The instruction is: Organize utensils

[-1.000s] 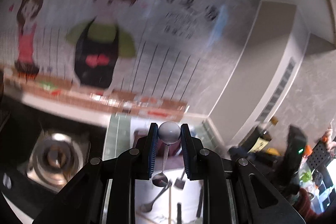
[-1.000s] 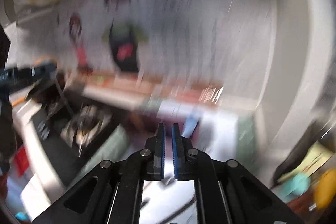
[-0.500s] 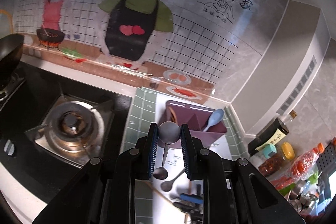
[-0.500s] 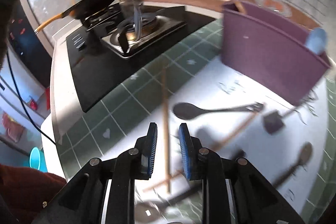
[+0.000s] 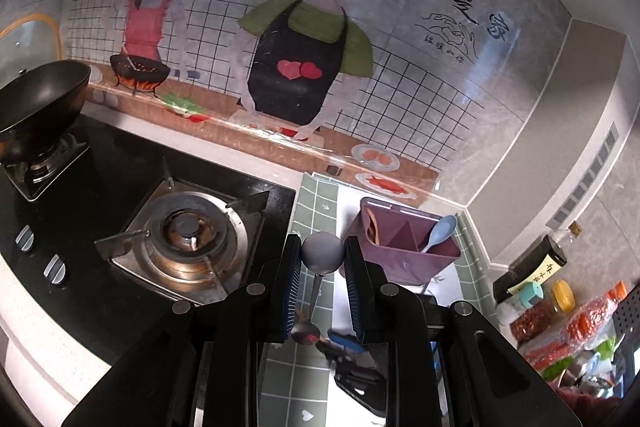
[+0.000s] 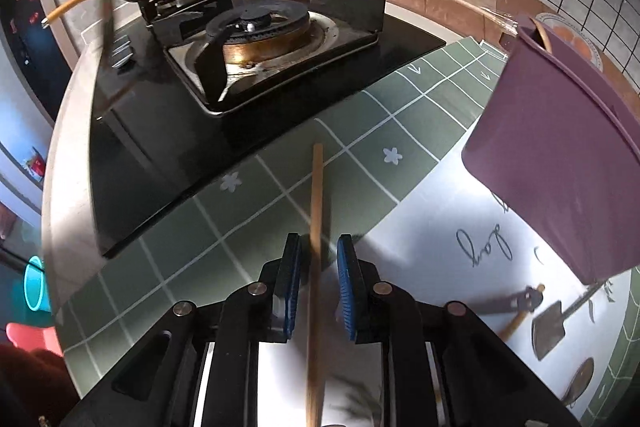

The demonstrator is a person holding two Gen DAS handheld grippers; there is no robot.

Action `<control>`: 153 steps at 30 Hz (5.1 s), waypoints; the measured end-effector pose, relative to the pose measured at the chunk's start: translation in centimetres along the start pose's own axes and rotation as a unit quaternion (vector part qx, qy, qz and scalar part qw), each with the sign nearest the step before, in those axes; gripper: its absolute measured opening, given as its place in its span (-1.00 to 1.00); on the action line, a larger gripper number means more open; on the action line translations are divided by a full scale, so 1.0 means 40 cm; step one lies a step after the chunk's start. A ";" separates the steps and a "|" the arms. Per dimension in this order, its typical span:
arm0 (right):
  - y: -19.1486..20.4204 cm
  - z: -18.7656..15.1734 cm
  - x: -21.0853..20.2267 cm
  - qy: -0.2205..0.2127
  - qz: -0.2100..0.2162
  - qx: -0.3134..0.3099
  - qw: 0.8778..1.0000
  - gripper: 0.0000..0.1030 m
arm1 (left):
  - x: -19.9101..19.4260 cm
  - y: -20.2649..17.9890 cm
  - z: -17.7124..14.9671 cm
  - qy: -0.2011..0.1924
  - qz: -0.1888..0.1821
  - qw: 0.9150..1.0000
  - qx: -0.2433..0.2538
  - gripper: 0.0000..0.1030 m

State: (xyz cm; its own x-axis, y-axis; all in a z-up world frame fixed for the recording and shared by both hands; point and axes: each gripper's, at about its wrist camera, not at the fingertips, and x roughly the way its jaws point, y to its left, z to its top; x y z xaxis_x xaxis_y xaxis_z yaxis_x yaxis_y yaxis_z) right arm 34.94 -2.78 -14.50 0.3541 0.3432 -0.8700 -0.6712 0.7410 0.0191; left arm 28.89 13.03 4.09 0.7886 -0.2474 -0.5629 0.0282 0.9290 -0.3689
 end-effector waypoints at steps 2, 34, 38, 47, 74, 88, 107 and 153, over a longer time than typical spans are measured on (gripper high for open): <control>0.003 0.013 0.008 -0.001 0.000 -0.001 1.000 -0.71 | 0.001 0.004 -0.001 0.001 0.002 1.000 -0.002 -0.57; -0.343 0.135 -0.878 -0.418 -0.187 0.172 0.872 -0.90 | 0.066 -0.363 0.285 -0.047 -0.140 0.984 0.097 -0.57; -0.410 0.156 -0.802 -0.408 -0.187 0.192 0.873 -0.90 | 0.165 -0.377 0.303 -0.034 -0.142 0.984 0.100 -0.57; -0.479 0.130 -0.555 -0.338 -0.172 0.193 0.905 -0.90 | 0.423 -0.327 0.225 0.044 -0.121 0.989 0.075 -0.57; -0.503 -0.259 -0.383 -0.162 -0.160 0.362 0.904 -0.48 | 0.385 -0.233 -0.105 0.135 -0.101 0.978 0.120 0.01; -0.462 -0.268 -0.237 -0.086 -0.127 0.343 0.927 -0.47 | 0.333 -0.104 -0.293 0.191 -0.024 0.978 0.085 0.04; -0.363 -0.193 -0.119 -0.027 -0.149 0.233 0.961 -0.48 | 0.284 -0.063 -0.328 0.207 -0.009 0.977 0.058 0.08; -0.348 -0.265 -0.168 -0.028 -0.001 0.179 0.983 -0.55 | 0.320 -0.094 -0.341 0.242 -0.035 0.967 0.069 0.10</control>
State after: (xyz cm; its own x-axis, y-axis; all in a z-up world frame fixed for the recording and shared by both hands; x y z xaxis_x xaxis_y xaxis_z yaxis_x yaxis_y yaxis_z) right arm 34.99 -21.51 -14.14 0.3974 0.3658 -0.8416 -0.4012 0.8941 0.1992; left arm 30.51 2.64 -11.82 0.4033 -0.3799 -0.8325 0.1787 0.9249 -0.3354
